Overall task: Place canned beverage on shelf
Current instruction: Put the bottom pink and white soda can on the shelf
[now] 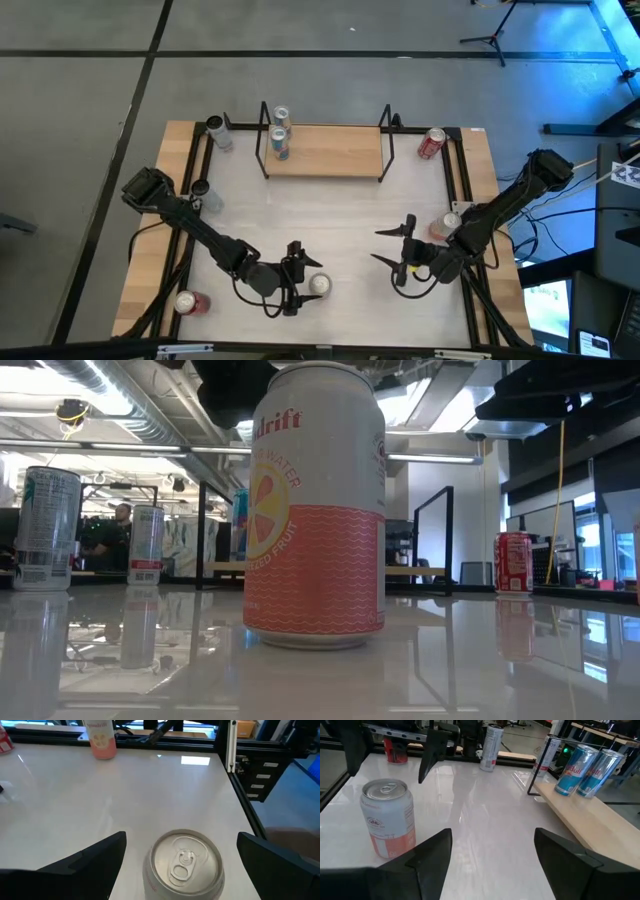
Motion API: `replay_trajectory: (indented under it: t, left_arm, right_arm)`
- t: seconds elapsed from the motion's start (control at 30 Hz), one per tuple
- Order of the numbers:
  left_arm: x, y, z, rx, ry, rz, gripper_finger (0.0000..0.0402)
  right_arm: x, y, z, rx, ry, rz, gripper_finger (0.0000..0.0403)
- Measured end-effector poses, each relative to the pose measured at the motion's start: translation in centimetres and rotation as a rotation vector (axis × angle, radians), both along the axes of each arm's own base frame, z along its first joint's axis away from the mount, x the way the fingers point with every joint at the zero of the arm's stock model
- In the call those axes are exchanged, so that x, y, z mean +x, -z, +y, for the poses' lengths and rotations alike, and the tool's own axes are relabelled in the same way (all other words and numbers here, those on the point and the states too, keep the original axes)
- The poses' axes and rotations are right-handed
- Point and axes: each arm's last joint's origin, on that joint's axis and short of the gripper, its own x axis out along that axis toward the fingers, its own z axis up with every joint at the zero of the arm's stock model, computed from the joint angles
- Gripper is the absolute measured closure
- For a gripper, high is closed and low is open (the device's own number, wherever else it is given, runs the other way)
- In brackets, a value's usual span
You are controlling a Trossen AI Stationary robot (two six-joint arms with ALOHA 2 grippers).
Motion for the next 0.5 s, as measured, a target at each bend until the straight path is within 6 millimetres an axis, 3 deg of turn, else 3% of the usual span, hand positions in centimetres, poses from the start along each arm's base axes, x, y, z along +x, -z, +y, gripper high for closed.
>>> replay_trajectory:
  t: [0.3, 0.5]
  left_arm:
    - [1.0, 3.0, -0.3, 0.015, -0.008, 0.035, 0.0031]
    - [1.2, 3.5, -0.2, -0.009, -0.002, 0.053, 0.0031]
  right_arm:
    - [0.0, 0.0, 0.0, 0.001, 0.000, -0.002, 0.0123]
    - [0.0, 0.0, 0.0, 0.002, 0.001, -0.003, 0.0123]
